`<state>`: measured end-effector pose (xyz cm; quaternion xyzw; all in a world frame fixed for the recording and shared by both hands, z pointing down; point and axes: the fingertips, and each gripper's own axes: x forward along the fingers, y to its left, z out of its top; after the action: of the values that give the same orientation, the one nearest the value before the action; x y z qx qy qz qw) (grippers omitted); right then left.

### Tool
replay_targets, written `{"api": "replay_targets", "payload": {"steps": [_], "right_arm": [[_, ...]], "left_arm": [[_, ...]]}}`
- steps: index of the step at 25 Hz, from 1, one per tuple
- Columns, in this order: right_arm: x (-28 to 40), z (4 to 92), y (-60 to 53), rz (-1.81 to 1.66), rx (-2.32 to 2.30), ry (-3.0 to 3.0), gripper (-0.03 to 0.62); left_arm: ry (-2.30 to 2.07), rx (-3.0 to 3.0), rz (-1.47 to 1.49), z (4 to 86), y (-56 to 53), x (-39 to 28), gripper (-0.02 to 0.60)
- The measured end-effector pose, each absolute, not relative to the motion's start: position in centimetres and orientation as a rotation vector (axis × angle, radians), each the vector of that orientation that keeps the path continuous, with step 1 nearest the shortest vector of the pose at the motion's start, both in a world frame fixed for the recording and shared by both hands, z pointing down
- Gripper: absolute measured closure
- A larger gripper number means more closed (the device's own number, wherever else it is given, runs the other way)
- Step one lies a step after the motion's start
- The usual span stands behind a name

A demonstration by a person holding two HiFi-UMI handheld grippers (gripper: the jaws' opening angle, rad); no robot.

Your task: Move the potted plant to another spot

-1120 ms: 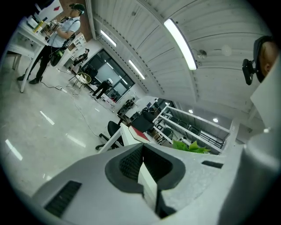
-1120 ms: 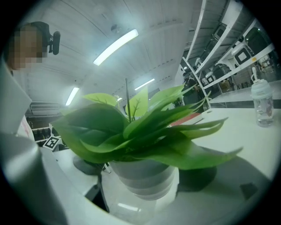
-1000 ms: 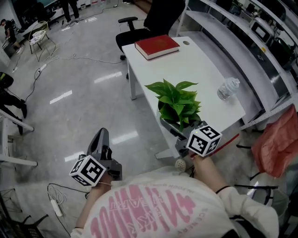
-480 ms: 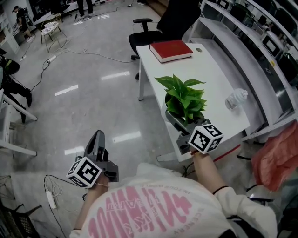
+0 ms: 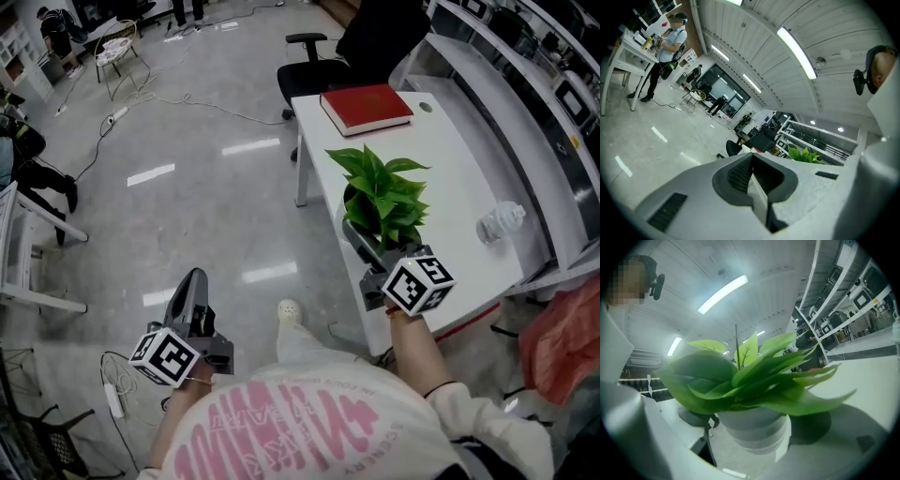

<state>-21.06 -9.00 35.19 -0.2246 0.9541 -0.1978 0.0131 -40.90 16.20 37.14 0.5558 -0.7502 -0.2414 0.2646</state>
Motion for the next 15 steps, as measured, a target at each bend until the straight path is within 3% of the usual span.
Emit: {"api": "replay_targets", "payload": {"steps": [15], "right_arm": [[-22.1,37.1,-19.5,-0.649,-0.819,2.881,0.091]], "left_arm": [[-1.829,1.749,-0.512,37.6,-0.2,-42.0,0.578]]}}
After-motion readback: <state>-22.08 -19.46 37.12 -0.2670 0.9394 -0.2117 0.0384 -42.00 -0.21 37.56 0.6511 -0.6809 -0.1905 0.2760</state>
